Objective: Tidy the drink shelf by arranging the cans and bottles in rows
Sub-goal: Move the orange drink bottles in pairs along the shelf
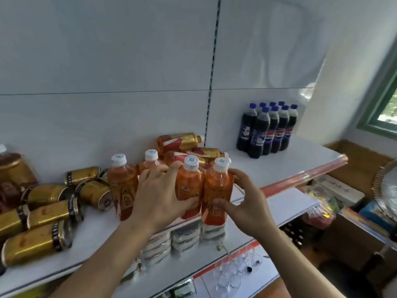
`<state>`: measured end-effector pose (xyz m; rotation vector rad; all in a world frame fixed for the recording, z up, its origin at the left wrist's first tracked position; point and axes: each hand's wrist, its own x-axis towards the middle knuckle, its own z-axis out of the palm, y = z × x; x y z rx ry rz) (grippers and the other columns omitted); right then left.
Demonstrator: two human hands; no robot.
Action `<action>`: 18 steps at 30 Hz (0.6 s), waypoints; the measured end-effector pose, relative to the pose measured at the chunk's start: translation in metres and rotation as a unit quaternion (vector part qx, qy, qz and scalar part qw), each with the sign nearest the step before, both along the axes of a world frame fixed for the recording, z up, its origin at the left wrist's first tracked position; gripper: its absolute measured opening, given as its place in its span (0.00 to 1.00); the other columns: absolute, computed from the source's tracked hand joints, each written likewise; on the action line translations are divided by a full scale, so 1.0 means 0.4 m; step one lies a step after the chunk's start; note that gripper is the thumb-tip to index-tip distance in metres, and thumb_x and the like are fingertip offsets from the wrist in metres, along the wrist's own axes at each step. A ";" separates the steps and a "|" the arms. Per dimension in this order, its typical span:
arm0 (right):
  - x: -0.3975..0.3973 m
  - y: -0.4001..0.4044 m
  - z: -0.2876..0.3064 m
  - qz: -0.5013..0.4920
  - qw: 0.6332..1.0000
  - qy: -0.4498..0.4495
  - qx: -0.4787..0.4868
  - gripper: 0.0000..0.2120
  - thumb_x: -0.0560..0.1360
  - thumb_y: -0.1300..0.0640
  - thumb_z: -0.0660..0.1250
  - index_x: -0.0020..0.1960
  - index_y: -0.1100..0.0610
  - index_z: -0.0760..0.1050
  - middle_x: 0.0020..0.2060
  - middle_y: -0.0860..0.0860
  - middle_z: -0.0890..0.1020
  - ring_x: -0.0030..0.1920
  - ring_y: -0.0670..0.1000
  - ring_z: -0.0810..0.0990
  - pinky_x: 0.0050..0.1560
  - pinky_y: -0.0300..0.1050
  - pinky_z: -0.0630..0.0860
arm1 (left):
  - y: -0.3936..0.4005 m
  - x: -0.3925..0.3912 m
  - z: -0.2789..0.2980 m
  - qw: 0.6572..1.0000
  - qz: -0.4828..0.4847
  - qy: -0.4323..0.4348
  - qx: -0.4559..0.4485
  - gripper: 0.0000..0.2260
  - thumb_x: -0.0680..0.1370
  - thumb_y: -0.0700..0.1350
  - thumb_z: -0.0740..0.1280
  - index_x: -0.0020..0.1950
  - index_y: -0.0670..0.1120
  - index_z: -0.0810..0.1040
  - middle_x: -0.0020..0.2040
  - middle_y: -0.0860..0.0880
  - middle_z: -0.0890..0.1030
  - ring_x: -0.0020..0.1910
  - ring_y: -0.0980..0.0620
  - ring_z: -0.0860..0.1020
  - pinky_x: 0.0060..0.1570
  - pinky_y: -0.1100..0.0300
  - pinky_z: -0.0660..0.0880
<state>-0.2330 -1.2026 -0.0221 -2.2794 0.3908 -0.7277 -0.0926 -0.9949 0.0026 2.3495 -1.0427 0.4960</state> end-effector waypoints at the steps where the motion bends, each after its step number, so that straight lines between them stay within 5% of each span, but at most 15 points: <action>1: 0.015 -0.022 -0.003 0.013 1.000 0.000 0.002 0.37 0.72 0.43 0.82 0.73 0.33 0.65 0.69 0.39 0.78 0.69 0.43 0.75 0.68 0.47 0.74 | -0.011 0.001 0.005 1.000 0.016 -0.027 0.005 0.44 0.67 0.73 0.74 0.76 0.54 0.67 0.67 0.47 0.77 0.70 0.46 0.65 0.74 0.43 0.63; 5: 0.076 -0.076 -0.017 0.050 0.999 0.007 0.007 0.37 0.72 0.45 0.82 0.71 0.30 0.63 0.67 0.39 0.79 0.66 0.40 0.74 0.64 0.44 0.72 | -0.043 0.032 0.010 0.992 0.046 -0.107 0.045 0.42 0.64 0.70 0.78 0.70 0.46 0.77 0.65 0.43 0.81 0.74 0.46 0.64 0.76 0.34 0.61; 8: 0.123 -0.100 -0.043 0.073 0.997 0.013 0.021 0.36 0.73 0.45 0.81 0.73 0.34 0.65 0.68 0.39 0.78 0.66 0.39 0.73 0.64 0.44 0.71 | -0.053 0.066 0.007 0.983 0.073 -0.119 0.123 0.44 0.67 0.75 0.71 0.72 0.47 0.77 0.74 0.47 0.76 0.81 0.42 0.63 0.79 0.29 0.51; 12: 0.178 -0.108 -0.061 0.088 0.996 0.014 0.032 0.37 0.73 0.44 0.81 0.75 0.35 0.65 0.67 0.37 0.78 0.66 0.40 0.73 0.63 0.43 0.71 | -0.048 0.093 -0.009 0.970 0.101 -0.132 0.177 0.45 0.68 0.79 0.68 0.72 0.47 0.78 0.80 0.45 0.69 0.83 0.38 0.59 0.78 0.27 0.51; 18: 0.234 -0.117 -0.070 0.125 0.992 0.023 0.028 0.40 0.74 0.38 0.76 0.81 0.39 0.62 0.73 0.41 0.75 0.73 0.46 0.74 0.71 0.54 0.76 | -0.021 0.113 -0.021 0.962 0.124 -0.145 0.197 0.47 0.67 0.80 0.65 0.74 0.46 0.76 0.81 0.42 0.66 0.84 0.37 0.57 0.77 0.26 0.53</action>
